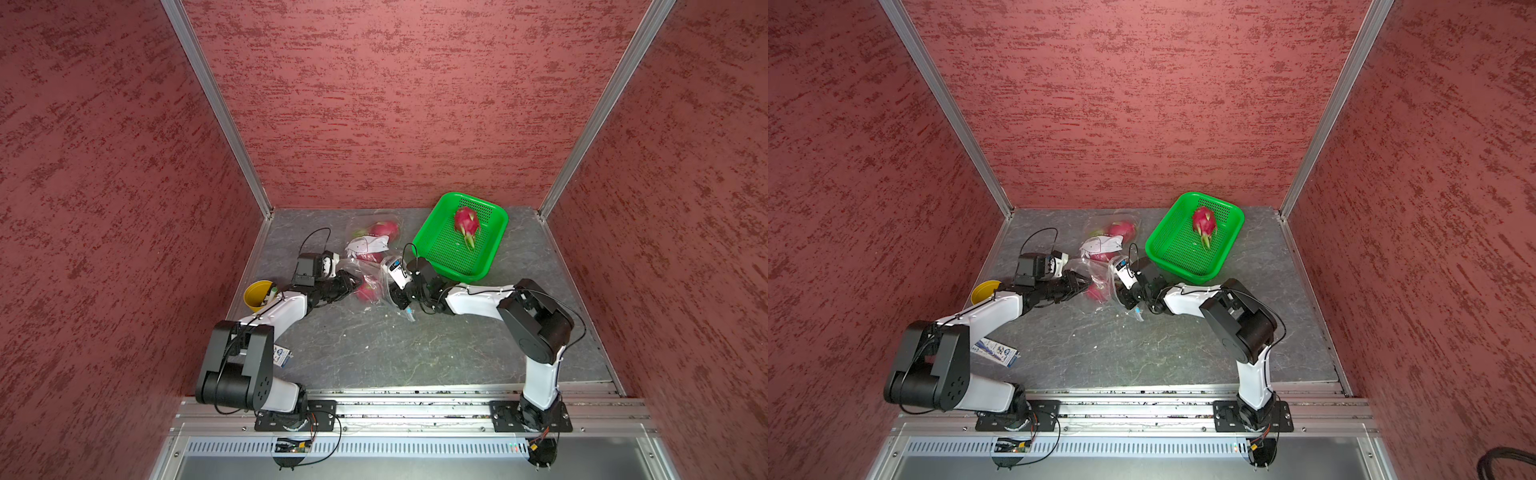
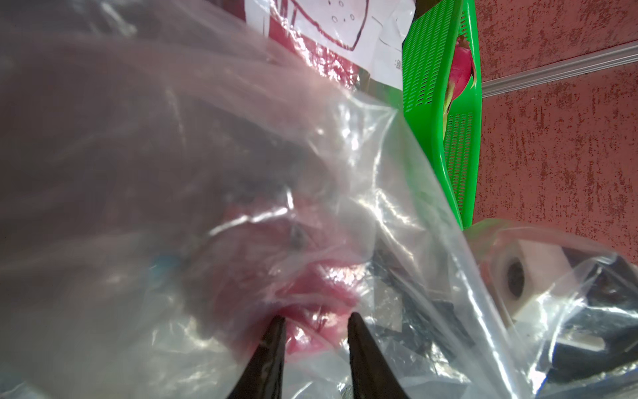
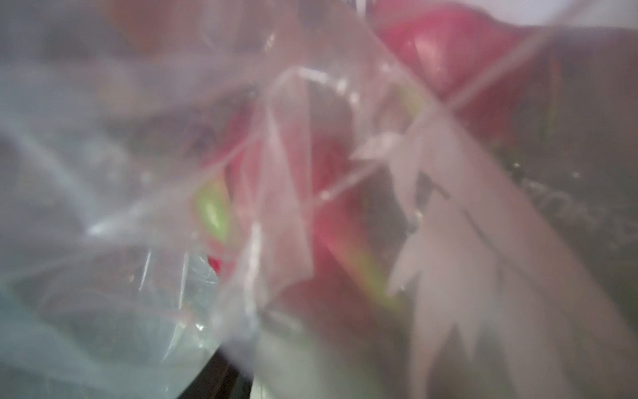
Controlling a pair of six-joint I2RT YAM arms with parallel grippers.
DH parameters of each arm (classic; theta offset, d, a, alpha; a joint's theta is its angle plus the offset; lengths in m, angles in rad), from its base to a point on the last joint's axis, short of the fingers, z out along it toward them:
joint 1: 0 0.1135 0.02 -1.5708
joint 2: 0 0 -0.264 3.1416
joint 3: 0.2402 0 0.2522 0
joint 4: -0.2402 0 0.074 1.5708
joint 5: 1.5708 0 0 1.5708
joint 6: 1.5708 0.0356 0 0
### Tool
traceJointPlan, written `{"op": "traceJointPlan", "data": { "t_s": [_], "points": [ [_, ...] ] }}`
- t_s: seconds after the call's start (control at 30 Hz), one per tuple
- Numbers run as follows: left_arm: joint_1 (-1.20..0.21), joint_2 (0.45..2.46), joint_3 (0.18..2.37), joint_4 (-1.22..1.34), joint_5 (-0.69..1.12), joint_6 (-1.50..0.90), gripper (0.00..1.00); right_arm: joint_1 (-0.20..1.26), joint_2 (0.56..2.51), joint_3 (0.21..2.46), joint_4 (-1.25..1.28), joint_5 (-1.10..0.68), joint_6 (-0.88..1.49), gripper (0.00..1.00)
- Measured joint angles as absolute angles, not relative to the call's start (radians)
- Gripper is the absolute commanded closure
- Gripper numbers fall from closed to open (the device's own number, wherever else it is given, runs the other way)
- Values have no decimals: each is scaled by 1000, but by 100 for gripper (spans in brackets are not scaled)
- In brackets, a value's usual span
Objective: Open the zip-top bag and take out the dragon fruit
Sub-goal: Pick up the dragon fruit from the zipper food storage bag.
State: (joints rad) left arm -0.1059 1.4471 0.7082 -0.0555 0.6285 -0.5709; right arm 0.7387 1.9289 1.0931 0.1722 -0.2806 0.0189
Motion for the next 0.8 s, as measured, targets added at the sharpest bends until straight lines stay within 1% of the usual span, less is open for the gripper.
{"op": "traceJointPlan", "data": {
  "t_s": [0.43, 0.53, 0.63, 0.8],
  "points": [
    [-105, 1485, 739, -25, 630, -571, 67, 748, 2014, 1136, 158, -283, -27, 47],
    [-103, 1493, 743, -17, 630, -571, 67, 750, 2022, 1142, 158, -276, -28, 50],
    [-102, 1493, 743, -10, 630, -571, 67, 751, 2034, 1153, 159, -268, -29, 55],
    [-101, 1493, 743, -2, 629, -572, 67, 753, 2055, 1166, 169, -251, -26, 57]
  ]
}}
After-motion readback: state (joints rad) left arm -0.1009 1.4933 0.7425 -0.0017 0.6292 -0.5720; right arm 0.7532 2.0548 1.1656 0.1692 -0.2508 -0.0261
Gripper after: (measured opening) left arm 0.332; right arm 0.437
